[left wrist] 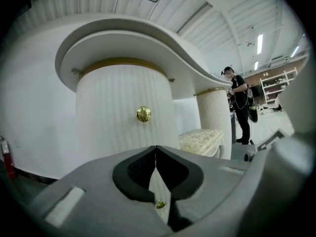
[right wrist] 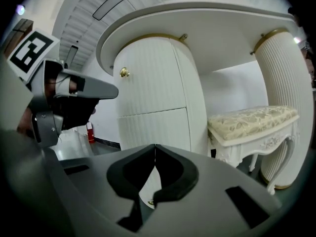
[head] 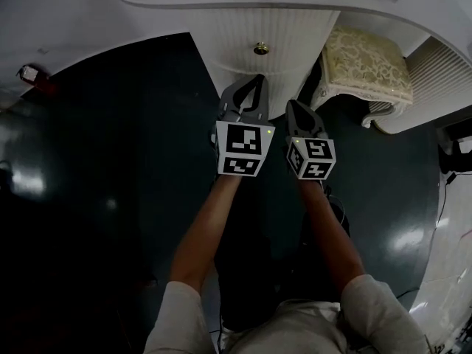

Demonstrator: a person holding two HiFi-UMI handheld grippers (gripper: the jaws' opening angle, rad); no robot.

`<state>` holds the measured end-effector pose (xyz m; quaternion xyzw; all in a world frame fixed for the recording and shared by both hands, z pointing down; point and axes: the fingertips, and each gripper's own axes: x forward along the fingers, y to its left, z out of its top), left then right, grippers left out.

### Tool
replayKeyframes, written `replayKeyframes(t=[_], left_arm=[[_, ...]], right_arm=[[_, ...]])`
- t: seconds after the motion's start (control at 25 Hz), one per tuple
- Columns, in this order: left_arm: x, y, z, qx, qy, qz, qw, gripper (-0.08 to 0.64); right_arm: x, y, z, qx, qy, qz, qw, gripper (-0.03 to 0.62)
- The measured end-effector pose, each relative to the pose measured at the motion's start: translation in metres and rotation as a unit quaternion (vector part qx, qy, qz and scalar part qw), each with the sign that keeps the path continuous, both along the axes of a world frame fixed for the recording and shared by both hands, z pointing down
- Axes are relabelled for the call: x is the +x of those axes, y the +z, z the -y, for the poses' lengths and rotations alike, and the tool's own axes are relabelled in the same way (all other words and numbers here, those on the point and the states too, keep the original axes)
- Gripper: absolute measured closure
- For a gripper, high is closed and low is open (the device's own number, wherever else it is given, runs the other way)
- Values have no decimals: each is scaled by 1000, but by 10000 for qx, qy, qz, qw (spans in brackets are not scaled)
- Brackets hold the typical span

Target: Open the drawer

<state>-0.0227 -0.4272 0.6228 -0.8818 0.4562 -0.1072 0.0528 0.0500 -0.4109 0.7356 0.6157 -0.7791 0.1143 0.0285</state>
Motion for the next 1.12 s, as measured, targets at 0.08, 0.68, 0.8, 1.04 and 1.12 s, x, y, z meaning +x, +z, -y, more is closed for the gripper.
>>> replayKeyframes(t=[0.08, 0.68, 0.8, 1.04, 1.12], left_arm=[[-2, -9, 2, 94, -142, 11, 9999, 549], [15, -60, 16, 312, -798, -245, 9960, 403], [11, -62, 26, 306, -1191, -525, 9910, 407], [7, -62, 25, 447, -1151, -655, 9902, 446], [7, -61, 25, 400, -1119, -729, 9902, 448]], right_arm=[[2, 2, 1, 29, -34, -4, 10000, 575], [16, -3, -1, -138, -328, -50, 9994, 577], [12, 4, 6, -215, -313, -221, 9990, 577], [8, 5, 25, -345, -281, -179, 9988, 577], [5, 3, 32, -389, -255, -192, 9987, 577]])
